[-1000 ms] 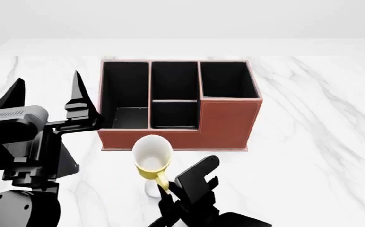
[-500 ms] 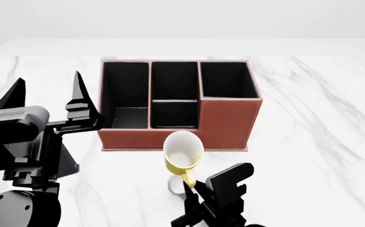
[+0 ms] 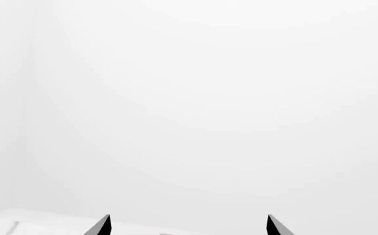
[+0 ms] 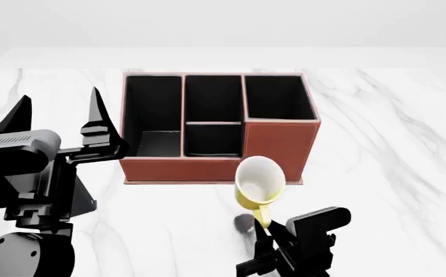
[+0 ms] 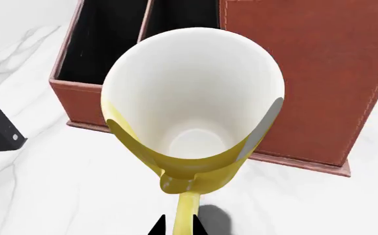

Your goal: Pick up the yellow and white mug and place it to the right of the caddy.

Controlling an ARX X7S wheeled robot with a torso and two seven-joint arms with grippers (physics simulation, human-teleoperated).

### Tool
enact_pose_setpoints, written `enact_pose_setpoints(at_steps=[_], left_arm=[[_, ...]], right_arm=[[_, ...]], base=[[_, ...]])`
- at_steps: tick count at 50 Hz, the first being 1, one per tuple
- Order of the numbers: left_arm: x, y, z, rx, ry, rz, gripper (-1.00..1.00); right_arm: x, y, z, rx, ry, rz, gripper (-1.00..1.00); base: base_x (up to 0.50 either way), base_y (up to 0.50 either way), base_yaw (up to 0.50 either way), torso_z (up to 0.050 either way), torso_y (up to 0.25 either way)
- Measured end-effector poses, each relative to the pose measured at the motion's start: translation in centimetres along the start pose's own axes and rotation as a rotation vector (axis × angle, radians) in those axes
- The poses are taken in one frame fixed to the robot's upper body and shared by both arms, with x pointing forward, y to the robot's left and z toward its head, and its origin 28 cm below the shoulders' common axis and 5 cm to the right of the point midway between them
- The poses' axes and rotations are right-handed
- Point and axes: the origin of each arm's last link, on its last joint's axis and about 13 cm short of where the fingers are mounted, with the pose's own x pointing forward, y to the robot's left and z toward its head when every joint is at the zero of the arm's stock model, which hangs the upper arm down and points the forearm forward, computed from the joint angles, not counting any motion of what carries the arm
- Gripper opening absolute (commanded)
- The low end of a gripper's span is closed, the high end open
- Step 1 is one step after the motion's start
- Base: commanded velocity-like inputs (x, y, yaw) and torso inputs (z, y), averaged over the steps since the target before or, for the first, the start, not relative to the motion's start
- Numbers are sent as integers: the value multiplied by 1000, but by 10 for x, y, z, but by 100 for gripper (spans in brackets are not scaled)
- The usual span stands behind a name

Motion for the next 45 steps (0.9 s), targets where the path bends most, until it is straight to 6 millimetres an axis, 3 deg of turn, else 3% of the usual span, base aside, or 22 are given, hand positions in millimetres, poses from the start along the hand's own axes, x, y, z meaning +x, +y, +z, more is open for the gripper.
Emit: enact_pose_setpoints(at_steps=[45], left_arm=[[0,-1,-2,5,8,-5,100]], right_arm=[[-38,-30,7,63,-84,-244,-100]], base=[[0,0,0,0,0]])
